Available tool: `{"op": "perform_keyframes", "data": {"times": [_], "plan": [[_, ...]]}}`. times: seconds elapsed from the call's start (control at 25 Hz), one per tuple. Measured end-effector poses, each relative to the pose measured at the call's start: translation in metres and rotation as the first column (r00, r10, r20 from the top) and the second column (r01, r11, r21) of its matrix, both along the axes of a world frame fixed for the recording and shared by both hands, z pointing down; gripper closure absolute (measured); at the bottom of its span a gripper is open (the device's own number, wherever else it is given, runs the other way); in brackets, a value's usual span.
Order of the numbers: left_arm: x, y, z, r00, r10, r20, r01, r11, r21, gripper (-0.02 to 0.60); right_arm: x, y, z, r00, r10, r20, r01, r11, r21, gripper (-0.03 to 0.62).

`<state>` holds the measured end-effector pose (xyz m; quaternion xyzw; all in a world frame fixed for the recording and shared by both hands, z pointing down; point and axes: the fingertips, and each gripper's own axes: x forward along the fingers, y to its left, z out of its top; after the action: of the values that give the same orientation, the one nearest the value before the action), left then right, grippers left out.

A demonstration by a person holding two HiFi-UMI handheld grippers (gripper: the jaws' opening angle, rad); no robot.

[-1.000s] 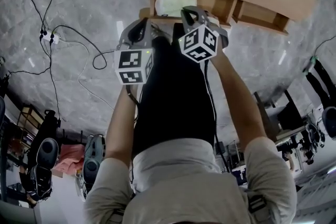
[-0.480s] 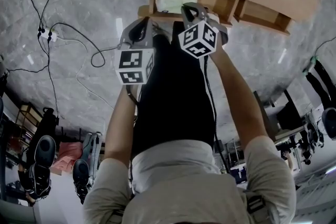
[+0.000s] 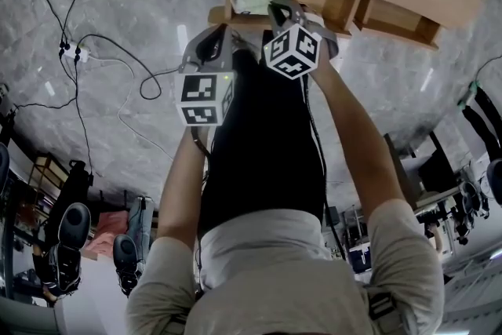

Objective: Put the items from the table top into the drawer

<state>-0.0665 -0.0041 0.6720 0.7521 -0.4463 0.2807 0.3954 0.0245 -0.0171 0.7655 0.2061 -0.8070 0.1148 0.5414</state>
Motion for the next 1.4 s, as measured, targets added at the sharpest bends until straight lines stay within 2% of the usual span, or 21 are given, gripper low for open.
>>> {"op": "perform_keyframes", "data": {"times": [0.36, 0.64, 0.88, 1.0, 1.04, 1.12, 1.24, 1.4], "plan": [[-0.003, 0.002, 0.009, 1.000, 0.004, 0.003, -0.004, 1.000, -0.017, 0.563, -0.003, 0.006, 0.024, 0.999, -0.011, -0.049, 0.010, 1.000, -0.023, 0.580], [-0.006, 0.003, 0.007, 1.000, -0.004, 0.003, 0.004, 1.000, -0.021, 0.563, -0.004, 0.011, 0.022, 0.999, -0.014, -0.032, 0.013, 1.000, -0.025, 0.529], [-0.007, 0.005, 0.005, 1.000, -0.017, 0.001, 0.017, 1.000, -0.022, 0.563, -0.005, 0.009, 0.007, 0.999, -0.018, -0.034, 0.017, 1.000, -0.012, 0.437], [-0.004, 0.009, -0.005, 0.999, -0.032, -0.004, 0.032, 0.999, -0.020, 0.563, -0.009, 0.008, -0.020, 1.000, -0.008, 0.005, 0.008, 1.000, 0.030, 0.446], [-0.003, 0.009, -0.010, 0.999, -0.041, -0.008, 0.041, 0.999, -0.020, 0.563, -0.011, 0.006, -0.032, 1.000, -0.001, 0.021, 0.000, 0.998, 0.055, 0.470], [-0.003, 0.010, -0.022, 0.998, -0.066, -0.017, 0.066, 0.998, -0.020, 0.563, -0.014, 0.001, -0.057, 0.998, 0.020, 0.055, -0.025, 0.995, 0.097, 0.573], [-0.007, 0.011, -0.044, 0.995, -0.098, -0.024, 0.098, 0.995, -0.021, 0.563, -0.020, -0.001, -0.091, 0.995, 0.036, 0.096, -0.047, 0.992, 0.114, 0.586], [-0.009, 0.010, -0.078, 0.996, -0.084, -0.026, 0.084, 0.996, 0.002, 0.563, -0.032, -0.004, -0.141, 0.985, 0.062, 0.160, -0.084, 0.987, 0.135, 0.586]]}}
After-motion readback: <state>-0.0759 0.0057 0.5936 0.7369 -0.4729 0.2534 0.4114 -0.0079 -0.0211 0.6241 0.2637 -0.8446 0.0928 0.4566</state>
